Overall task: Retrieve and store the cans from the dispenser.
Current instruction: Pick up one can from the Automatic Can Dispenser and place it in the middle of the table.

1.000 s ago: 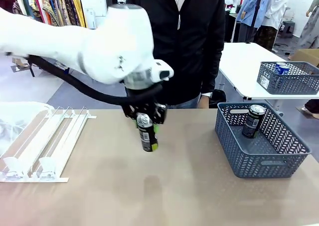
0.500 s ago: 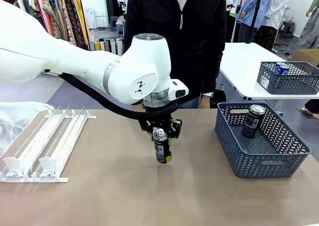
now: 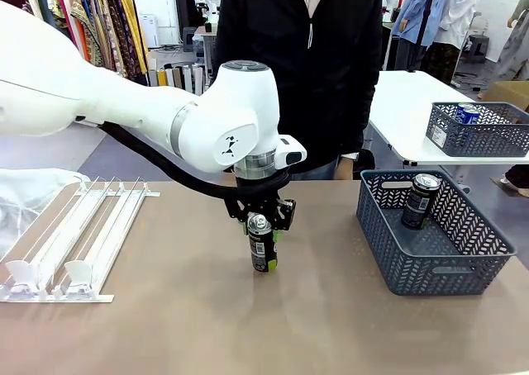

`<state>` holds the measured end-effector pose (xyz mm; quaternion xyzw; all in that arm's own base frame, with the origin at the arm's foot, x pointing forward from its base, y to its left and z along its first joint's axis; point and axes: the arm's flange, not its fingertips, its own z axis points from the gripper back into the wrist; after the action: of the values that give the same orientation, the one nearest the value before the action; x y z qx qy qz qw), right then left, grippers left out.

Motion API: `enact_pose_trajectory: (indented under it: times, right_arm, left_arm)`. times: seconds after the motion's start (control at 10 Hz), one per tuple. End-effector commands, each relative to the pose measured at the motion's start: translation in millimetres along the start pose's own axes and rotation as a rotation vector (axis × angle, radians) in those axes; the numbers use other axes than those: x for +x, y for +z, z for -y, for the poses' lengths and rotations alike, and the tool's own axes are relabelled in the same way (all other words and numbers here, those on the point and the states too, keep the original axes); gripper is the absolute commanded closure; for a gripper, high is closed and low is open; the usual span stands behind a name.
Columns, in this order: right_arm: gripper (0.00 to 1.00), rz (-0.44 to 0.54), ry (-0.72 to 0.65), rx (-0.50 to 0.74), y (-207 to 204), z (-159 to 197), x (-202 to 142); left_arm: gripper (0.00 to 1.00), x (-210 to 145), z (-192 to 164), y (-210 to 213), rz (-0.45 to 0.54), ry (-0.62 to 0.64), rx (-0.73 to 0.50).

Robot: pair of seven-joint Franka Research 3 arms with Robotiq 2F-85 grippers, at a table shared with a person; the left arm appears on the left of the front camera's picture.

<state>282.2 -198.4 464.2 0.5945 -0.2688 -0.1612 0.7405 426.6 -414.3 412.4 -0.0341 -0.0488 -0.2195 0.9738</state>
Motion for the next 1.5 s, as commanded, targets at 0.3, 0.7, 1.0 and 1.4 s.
enact_pose_trajectory:
  times: [0.3, 0.7, 1.0, 1.4]
  right_arm:
    - [0.00, 0.005, 0.000, 0.009, 1, -2, 1]
    - [0.00, 0.005, 0.000, 0.009, 1, -2, 1]
    - [0.00, 0.005, 0.000, 0.009, 1, -2, 1]
    - [0.00, 0.005, 0.000, 0.009, 1, -2, 1]
  left_arm:
    - [0.00, 3, -1, 12, 0.024, 0.037, 0.024]
    - [0.00, -21, -33, 106, 0.012, 0.062, -0.026]
    - [0.00, -62, -146, 187, -0.001, 0.145, -0.350]
    - [0.00, -150, -314, 181, 0.202, 0.444, -0.800]
